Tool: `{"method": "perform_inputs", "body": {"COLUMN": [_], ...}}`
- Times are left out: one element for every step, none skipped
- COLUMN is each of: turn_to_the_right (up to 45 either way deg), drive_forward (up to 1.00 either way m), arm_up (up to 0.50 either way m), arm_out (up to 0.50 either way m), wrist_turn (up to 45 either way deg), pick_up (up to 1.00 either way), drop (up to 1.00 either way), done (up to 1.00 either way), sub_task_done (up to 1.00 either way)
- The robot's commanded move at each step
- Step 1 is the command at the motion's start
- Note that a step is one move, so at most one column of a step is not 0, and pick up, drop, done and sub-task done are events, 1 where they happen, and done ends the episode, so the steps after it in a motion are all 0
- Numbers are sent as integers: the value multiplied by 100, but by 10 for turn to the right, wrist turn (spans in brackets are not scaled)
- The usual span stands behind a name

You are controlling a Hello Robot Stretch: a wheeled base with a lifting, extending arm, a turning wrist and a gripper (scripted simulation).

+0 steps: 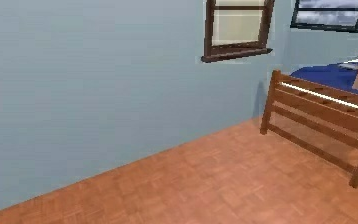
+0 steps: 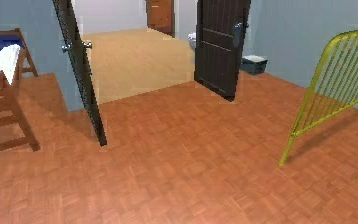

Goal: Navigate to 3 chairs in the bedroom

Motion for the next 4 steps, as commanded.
{"method": "perform_inputs", "body": {"turn_to_the_right": [-450,-390,0,-360], "drive_forward": [0,0,50,0], "arm_up": [0,0,0,0], "arm_out": [0,0,0,0], "wrist_turn": [0,0,0,0], "pick_up": [0,0,0,0], "drop": [0,0,0,0], "done": [0,0,0,0], "sub_task_done": [0,0,0,0]}}
